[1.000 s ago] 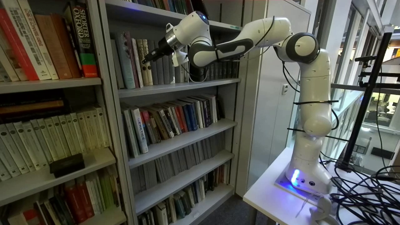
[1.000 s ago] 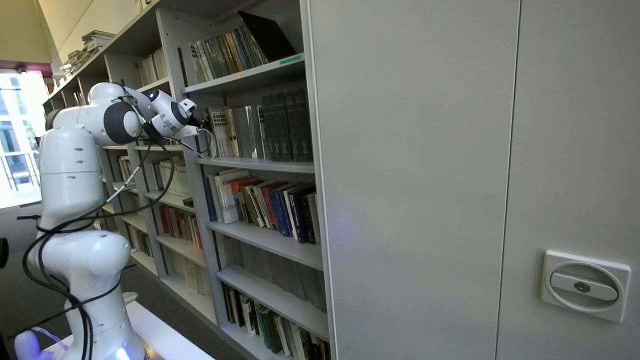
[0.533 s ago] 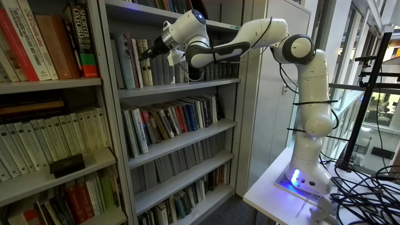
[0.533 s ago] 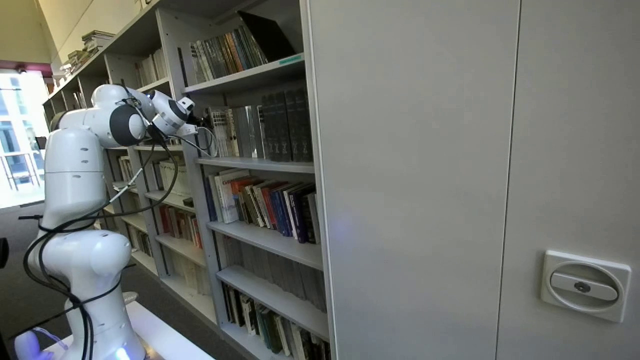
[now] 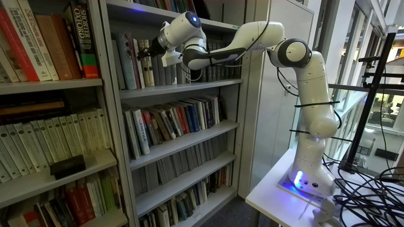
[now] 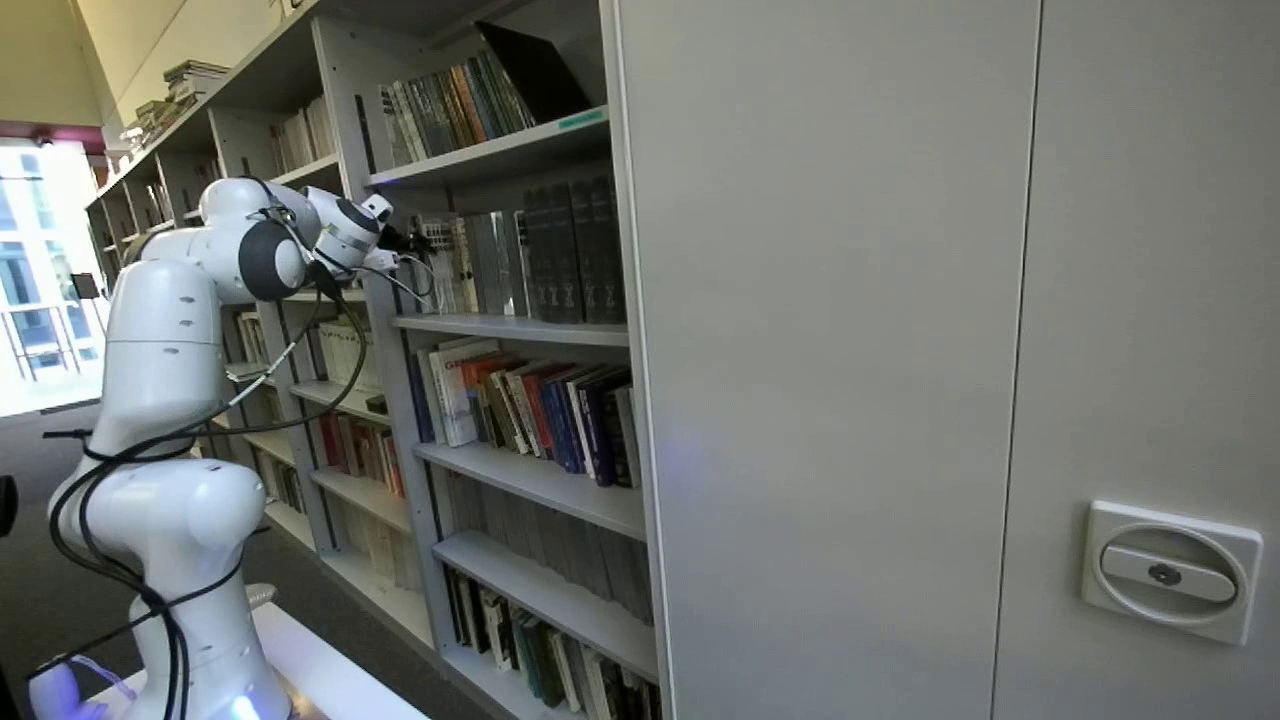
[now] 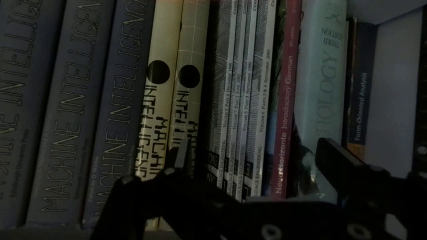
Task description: Pick up two small books from the compartment of the book shelf and move them to the right.
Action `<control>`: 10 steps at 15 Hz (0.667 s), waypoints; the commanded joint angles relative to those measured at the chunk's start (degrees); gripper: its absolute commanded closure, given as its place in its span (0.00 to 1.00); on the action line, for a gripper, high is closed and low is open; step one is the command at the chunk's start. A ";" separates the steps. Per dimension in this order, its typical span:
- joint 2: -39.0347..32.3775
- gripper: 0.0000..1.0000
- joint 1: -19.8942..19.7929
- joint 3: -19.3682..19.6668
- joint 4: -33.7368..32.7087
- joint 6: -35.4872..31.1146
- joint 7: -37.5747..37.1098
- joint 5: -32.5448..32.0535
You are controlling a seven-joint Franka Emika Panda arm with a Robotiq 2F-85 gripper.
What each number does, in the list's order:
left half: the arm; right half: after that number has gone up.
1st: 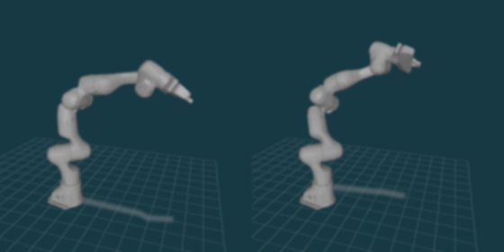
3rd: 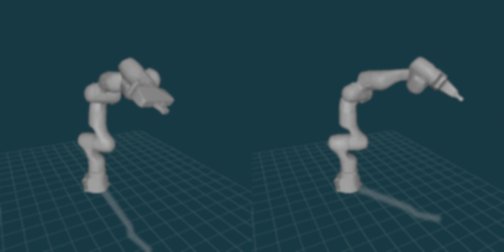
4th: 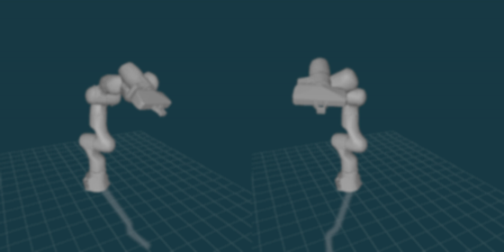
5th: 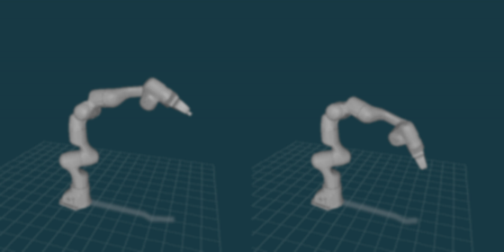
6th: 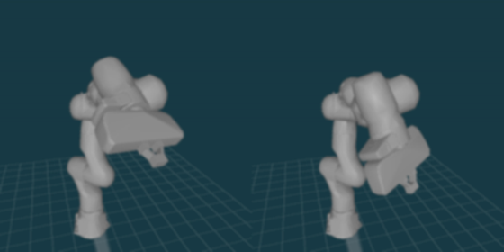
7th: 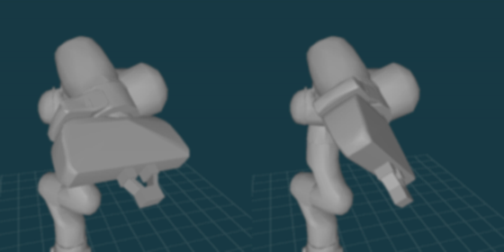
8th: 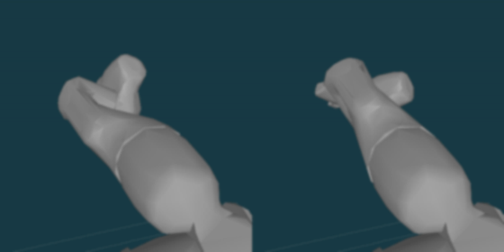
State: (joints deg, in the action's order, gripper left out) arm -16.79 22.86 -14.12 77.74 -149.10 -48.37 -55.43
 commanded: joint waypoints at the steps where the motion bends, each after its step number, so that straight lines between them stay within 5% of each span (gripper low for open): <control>1: -3.14 0.00 2.32 1.54 -6.09 3.48 -4.65 -4.65; 10: -6.89 0.00 4.44 2.56 -11.84 9.61 -8.66 -8.47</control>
State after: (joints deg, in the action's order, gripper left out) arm -22.02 25.76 -12.79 69.57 -142.18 -54.93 -61.29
